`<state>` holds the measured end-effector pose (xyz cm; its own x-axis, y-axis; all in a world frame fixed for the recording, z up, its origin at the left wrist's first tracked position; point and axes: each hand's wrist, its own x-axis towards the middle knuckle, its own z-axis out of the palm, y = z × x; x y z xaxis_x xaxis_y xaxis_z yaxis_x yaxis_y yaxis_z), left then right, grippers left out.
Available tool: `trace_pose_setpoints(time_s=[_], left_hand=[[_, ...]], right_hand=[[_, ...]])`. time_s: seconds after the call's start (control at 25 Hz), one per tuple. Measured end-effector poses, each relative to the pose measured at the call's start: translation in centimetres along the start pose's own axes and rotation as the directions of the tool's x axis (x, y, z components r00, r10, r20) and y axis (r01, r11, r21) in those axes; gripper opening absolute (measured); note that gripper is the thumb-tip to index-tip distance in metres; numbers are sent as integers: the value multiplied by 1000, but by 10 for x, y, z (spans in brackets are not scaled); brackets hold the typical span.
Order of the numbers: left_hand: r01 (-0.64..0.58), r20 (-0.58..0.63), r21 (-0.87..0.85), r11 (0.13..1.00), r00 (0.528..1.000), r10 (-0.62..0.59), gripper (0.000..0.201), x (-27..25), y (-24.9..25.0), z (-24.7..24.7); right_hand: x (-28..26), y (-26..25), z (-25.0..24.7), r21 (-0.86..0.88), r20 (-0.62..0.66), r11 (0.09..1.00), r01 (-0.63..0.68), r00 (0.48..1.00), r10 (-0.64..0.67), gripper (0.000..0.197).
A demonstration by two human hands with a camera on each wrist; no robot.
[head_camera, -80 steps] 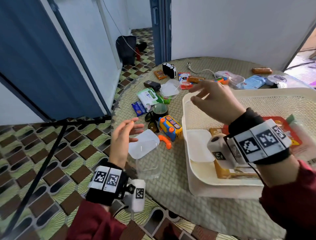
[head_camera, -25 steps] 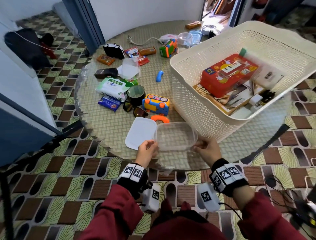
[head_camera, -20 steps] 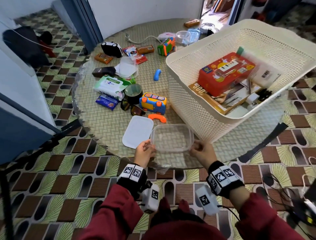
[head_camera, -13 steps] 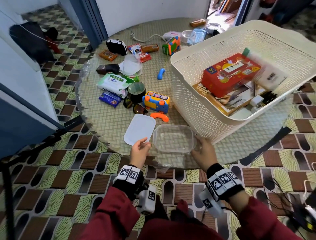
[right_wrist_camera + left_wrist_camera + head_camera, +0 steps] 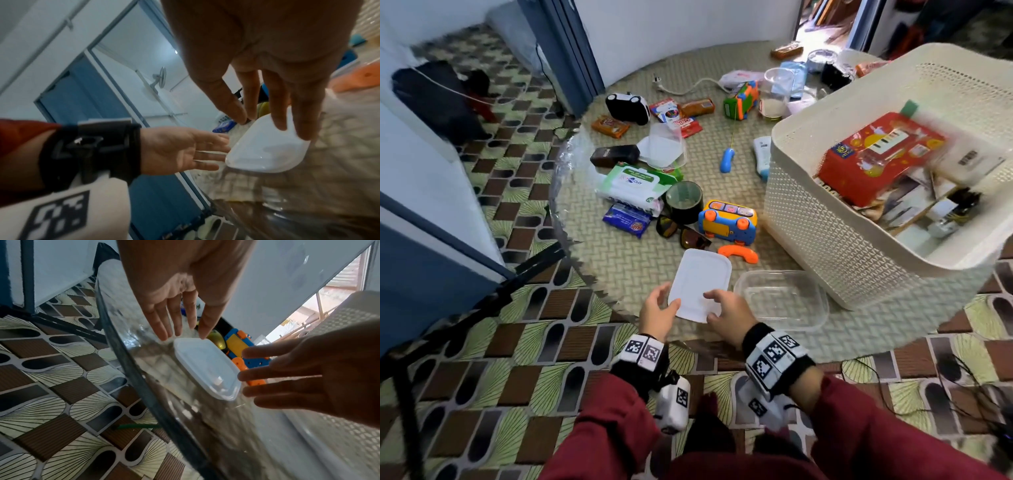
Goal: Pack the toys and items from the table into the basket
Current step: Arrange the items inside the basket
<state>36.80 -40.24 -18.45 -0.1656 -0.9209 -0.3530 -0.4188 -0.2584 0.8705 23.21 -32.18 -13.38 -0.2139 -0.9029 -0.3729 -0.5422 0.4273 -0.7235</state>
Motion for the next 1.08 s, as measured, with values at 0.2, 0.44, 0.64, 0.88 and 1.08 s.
trace_pose_setpoints(time_s=[0.2,0.44,0.64,0.88,1.08], left_hand=[[-40,69,116,992,997,32,39,15,-16,-9],[33,57,-126,991,998,-26,28,22,-3,-28],[-41,67,-259,965,996,60,22,20,28,-44],[9,190,-409,912,979,75,26,4,63,-7],[-15,296,-325,945,948,117,37,-23,64,42]], right_hand=[[20,1,31,-125,-20,982,-142,990,141,49],[22,-7,28,33,-204,998,-45,978,51,43],[23,-9,3,159,-523,976,150,851,-45,49],[5,34,-44,441,-543,897,-33,786,296,9],[-34,73,-70,502,-567,858,-111,707,423,5]])
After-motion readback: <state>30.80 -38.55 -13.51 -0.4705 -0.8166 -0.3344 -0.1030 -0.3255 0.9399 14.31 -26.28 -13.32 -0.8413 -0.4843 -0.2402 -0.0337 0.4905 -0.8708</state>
